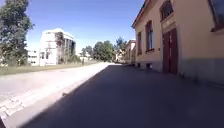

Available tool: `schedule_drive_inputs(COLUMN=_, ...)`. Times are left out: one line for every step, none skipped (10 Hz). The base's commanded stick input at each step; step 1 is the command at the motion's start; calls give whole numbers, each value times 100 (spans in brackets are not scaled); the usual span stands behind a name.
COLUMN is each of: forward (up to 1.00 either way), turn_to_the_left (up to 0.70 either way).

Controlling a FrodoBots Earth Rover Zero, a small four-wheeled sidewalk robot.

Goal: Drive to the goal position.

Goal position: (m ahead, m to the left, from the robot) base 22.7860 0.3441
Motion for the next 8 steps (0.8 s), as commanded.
schedule_drive_inputs(forward=45, turn_to_the_left=0)
schedule_drive_inputs(forward=45, turn_to_the_left=0)
schedule_drive_inputs(forward=45, turn_to_the_left=0)
schedule_drive_inputs(forward=45, turn_to_the_left=0)
schedule_drive_inputs(forward=45, turn_to_the_left=0)
schedule_drive_inputs(forward=45, turn_to_the_left=0)
schedule_drive_inputs(forward=45, turn_to_the_left=0)
schedule_drive_inputs(forward=45, turn_to_the_left=0)
